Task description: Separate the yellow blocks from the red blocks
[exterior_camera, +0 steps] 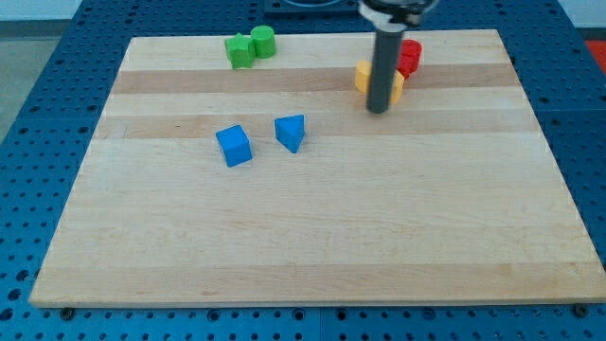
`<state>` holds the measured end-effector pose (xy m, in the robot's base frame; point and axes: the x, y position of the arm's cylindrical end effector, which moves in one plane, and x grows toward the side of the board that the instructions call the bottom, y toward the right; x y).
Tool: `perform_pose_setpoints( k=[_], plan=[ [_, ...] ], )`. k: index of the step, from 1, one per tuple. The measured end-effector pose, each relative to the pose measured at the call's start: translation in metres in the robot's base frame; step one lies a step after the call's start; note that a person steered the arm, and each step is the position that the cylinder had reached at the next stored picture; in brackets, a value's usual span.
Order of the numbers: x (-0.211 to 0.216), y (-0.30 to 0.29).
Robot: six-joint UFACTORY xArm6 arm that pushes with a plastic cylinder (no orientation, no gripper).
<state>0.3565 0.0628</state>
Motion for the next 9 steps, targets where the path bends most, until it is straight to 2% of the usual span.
perform_pose_setpoints(
  k=[1,2,3,4,5,6,9],
  plan=[
    [-0.022,-0.055],
    [-0.055,-0.056],
    [-0.073,-0.024],
    [-0.088,0.033],
    [-0.07,0.029],
    [-0.041,0.055],
    [-0.011,0.112]
  ],
)
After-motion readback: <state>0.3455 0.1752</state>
